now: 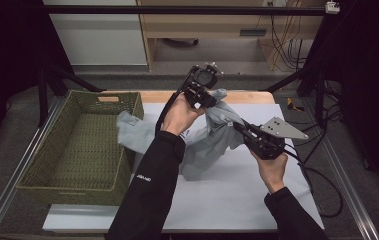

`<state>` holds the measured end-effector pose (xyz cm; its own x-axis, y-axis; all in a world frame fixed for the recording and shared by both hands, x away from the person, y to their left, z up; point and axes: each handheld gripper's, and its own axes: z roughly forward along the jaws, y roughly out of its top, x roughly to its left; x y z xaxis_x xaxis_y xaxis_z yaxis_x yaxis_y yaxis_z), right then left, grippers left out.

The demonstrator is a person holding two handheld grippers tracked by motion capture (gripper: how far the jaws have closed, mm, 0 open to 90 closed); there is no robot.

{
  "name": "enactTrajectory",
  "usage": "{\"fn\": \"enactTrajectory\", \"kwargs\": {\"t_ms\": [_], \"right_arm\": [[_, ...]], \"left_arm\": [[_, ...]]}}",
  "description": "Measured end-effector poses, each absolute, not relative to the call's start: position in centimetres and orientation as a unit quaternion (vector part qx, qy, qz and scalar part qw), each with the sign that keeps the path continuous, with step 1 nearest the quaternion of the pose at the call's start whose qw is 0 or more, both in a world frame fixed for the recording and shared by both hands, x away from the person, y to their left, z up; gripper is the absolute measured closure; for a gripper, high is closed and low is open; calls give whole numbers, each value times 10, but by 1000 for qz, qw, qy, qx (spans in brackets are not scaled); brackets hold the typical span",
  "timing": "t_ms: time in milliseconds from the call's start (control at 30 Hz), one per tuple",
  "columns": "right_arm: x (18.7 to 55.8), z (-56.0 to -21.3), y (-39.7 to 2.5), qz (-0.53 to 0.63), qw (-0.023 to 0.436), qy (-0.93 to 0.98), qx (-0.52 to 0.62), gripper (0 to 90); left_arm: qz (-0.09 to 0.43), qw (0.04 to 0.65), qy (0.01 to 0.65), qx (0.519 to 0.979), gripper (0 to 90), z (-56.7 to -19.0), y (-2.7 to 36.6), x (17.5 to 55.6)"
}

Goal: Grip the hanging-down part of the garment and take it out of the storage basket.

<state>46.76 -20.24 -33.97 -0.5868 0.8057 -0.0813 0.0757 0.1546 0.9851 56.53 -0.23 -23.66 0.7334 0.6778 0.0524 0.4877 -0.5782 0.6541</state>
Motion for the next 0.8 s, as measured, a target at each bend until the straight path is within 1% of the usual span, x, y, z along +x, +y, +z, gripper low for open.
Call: {"fn": "enactTrajectory", "kwargs": {"t_ms": [167,233,333,367,500,533,567,667,733,767,800], "right_arm": [[466,-349,-203,562,324,690,322,815],[466,-354,-205,568,315,688,325,799],[466,-363,-206,572,297,691,328,733],[466,-367,-207,571,298,694,323,707],[462,-380,-205,580,287,693,317,506],[460,-382,-205,585,282,691,319,443],[458,-384,-204,588,279,688,321,351],[454,-387,-203,590,284,685,319,162],[451,-388,-204,593,286,681,321,68],[450,-388,-204,591,286,680,326,38],[448,-389,-205,598,280,675,328,26]], "left_arm": [[146,318,329,877,839,-239,-3,564],[142,317,325,879,839,-240,-5,564],[145,310,324,882,839,-245,-7,563],[143,305,322,885,839,-246,-6,564],[141,299,323,887,838,-251,-5,564],[138,296,317,890,838,-252,-3,565],[139,297,318,889,838,-253,-4,564],[140,293,314,892,839,-256,-3,564],[140,295,312,892,838,-258,-2,564],[141,295,315,891,838,-260,-1,564],[142,293,316,891,838,-261,0,564]]}}
